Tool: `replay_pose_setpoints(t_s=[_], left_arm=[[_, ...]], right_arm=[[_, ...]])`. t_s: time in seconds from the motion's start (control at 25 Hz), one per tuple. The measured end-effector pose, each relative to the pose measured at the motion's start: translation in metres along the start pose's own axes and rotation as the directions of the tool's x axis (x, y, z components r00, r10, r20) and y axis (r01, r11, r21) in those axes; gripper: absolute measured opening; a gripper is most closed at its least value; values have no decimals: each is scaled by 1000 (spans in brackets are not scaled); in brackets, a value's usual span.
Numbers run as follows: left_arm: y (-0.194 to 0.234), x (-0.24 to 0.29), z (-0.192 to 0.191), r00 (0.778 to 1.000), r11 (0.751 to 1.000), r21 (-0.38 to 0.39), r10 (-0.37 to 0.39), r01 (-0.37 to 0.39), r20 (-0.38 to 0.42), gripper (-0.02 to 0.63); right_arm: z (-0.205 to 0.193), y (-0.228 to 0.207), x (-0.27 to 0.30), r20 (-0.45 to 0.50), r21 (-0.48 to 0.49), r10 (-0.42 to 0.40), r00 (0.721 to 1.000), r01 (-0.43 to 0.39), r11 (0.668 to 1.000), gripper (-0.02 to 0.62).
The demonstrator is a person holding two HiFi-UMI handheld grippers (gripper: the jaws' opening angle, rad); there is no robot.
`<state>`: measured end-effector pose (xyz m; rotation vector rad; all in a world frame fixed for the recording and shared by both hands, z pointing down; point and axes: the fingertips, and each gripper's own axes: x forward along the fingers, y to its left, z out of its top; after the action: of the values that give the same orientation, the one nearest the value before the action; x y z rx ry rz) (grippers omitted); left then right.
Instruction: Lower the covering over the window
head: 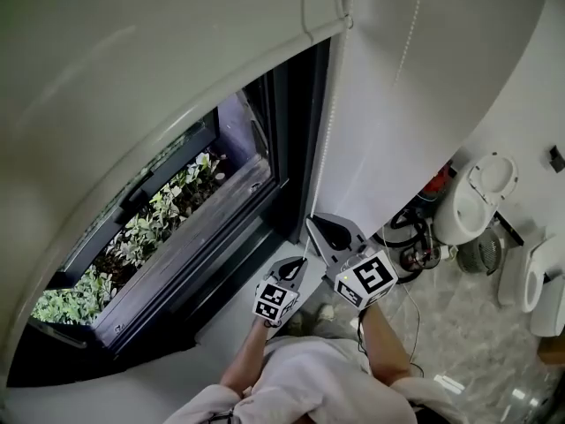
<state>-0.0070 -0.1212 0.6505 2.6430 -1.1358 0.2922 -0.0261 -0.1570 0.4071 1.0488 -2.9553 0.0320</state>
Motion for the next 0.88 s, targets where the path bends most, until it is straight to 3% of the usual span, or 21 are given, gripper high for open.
replay_pose_setpoints(t_s=[0.16,0.28,0.36,0.52,0.88], left_arm=[[1,-3,2,999,999,8,44,-44,-13,28],[4,-8,11,997,997,-18,78,-78,-4,154],[5,-16,25,995,995,-25,102,-102,22,167],[-1,-36,73,986,991,-14,137,-137,95,169],[-14,-79,199,959,975,93,176,-201,222,167]], right_arm=[[1,3,-1,-2,-3,29,1000,-29,1000,-3],[2,1,-3,2,3,55,998,-55,998,-3],[2,1,-6,6,6,72,997,-72,997,-3],[2,-4,-13,12,15,101,995,-102,995,-3],[0,-6,-24,24,31,142,990,-143,989,-3]])
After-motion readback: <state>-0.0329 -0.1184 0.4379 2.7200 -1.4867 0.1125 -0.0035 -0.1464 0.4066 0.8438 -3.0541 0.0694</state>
